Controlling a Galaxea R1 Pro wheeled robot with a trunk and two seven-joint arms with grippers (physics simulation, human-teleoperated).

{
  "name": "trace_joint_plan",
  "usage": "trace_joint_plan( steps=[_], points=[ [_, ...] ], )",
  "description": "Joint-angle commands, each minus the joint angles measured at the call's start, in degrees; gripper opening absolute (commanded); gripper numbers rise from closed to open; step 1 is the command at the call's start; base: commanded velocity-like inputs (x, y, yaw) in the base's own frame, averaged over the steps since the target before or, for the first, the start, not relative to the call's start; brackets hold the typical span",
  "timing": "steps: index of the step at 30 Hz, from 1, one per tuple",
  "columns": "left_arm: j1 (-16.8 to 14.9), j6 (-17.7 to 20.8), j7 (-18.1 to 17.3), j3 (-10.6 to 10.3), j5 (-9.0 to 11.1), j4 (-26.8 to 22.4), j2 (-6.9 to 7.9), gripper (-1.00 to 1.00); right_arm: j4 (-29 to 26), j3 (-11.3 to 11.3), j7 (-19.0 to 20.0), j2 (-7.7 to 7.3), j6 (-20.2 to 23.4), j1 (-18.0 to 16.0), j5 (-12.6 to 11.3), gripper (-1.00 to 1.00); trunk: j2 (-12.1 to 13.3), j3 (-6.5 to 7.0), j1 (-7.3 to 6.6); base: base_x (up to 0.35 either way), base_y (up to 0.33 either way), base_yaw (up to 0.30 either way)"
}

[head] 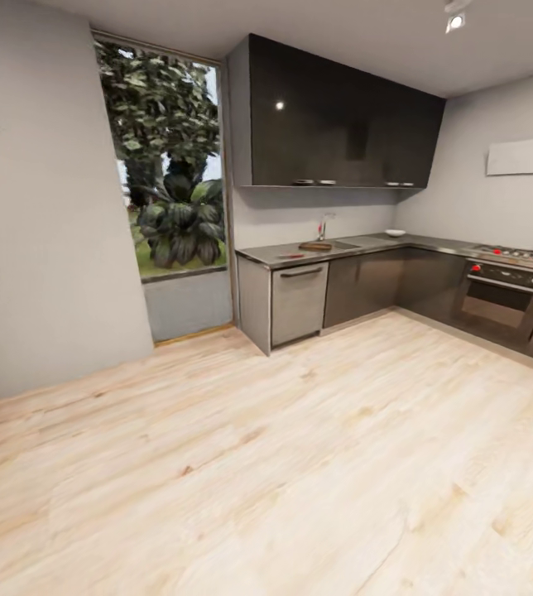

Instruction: In the kitchen, take the Vidalia onion out of the sink, dice it on the chopping board with the paring knife, put the diced onion into the bowl on the countertop, then place both the paring knife and the chopping board into the sink.

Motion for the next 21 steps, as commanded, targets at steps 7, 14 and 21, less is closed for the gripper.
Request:
trace_joint_plan(
  steps=[7, 14, 21],
  points=[
    [0.05, -0.02, 0.00, 0.03, 0.04, -0.11, 0.05, 1.00, -0.02, 0.01, 0.03, 0.00, -0.02, 0.00, -0.02, 1.00, -0.02, -0.03, 0.03, 0.310, -0.167, -0.281],
    [0.05, -0.02, 0.00, 0.03, 0.04, -0.11, 0.08, 1.00, -0.02, 0.01, 0.03, 0.00, -0.02, 0.00, -0.02, 1.00, -0.02, -0.03, 0.03, 0.337, -0.025, -0.281],
    [0.05, -0.02, 0.00, 0.03, 0.04, -0.11, 0.13, 1.00, -0.02, 0.01, 0.03, 0.00, -0.02, -0.01, -0.02, 1.00, -0.02, -0.03, 0.03, 0.343, -0.002, -0.281]
  ],
)
